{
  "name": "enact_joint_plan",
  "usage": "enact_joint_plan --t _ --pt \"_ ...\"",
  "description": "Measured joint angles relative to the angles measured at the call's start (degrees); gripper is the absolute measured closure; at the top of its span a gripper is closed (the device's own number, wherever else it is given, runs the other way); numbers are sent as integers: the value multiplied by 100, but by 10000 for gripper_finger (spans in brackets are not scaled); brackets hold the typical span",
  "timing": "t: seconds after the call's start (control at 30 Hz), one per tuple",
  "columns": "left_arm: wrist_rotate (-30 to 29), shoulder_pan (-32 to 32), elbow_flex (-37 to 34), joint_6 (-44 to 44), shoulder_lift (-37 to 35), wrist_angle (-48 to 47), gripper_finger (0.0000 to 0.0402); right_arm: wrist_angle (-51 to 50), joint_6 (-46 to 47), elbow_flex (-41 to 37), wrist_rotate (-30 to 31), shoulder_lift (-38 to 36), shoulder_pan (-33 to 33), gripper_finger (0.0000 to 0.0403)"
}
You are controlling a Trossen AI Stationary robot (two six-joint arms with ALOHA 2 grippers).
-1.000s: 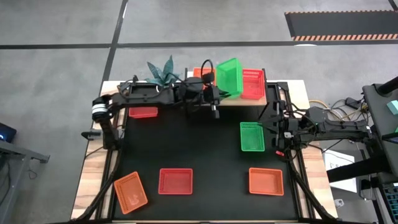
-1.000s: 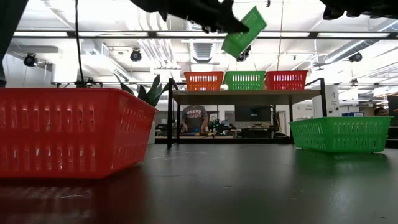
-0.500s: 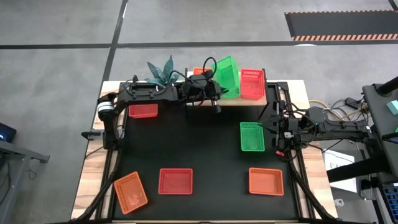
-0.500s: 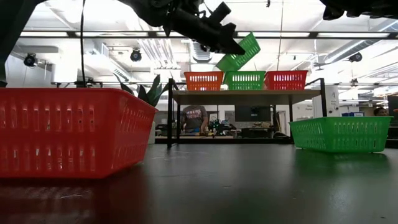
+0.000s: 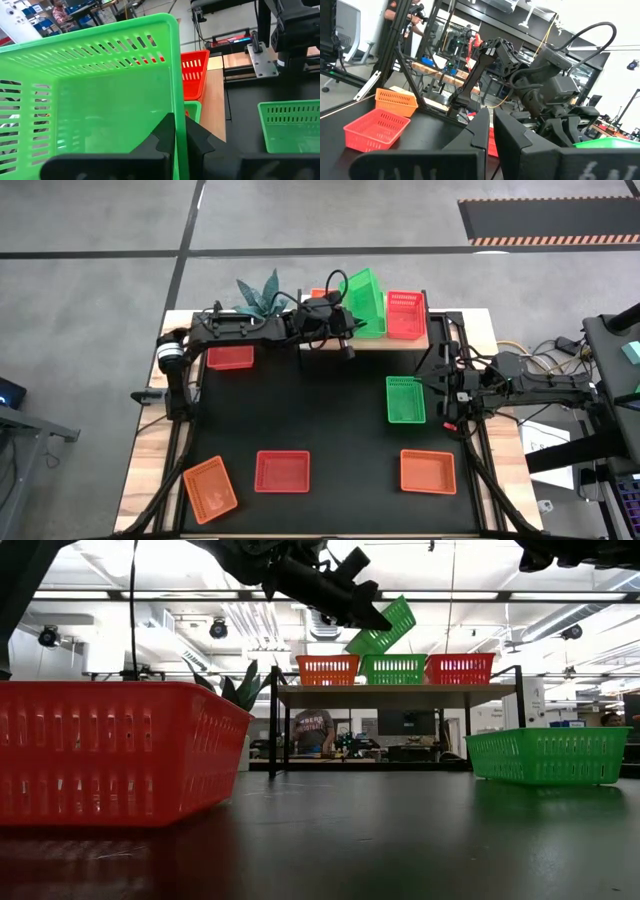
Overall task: Stack baskets on shelf by color
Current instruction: Stack the left green bin on top of the green bin on the shelf
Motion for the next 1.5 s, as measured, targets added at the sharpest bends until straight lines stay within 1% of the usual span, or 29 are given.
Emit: enact_joint_plan --t 1.5 --pt "51 2 -142 35 10 -32 401 0 -48 2 2 2 0 385"
